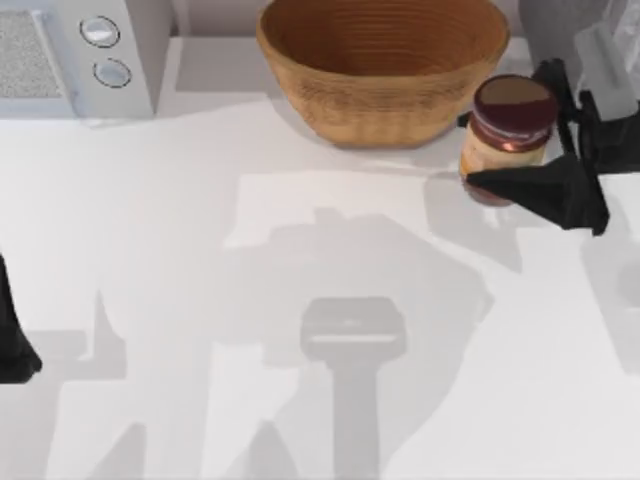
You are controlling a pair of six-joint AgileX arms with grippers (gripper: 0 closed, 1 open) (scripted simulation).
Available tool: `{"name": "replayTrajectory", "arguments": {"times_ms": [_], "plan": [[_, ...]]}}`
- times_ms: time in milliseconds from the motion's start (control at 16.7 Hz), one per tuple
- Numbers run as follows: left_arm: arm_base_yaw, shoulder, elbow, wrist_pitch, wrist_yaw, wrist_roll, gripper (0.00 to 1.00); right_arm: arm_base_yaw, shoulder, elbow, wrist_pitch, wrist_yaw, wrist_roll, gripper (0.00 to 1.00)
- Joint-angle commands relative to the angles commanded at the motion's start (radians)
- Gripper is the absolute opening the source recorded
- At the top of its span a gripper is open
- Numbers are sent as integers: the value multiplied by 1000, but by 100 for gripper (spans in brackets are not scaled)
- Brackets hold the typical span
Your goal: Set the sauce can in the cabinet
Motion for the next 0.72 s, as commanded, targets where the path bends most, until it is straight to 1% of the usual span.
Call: {"name": "replayTrajectory", "arguments": {"times_ms": [300, 420, 540, 720], "plan": [[0, 0, 0, 0, 0, 0, 100, 0, 2, -1, 3, -1, 1, 0], [0, 0, 0, 0, 0, 0, 100, -2, -23, -19, 2, 22, 12, 0], [0, 0, 0, 0, 0, 0, 100, -7, -89, -58, 1, 75, 37, 0], [0, 0, 0, 0, 0, 0, 100, -18, -268, -153, -5, 204, 101, 0]]}}
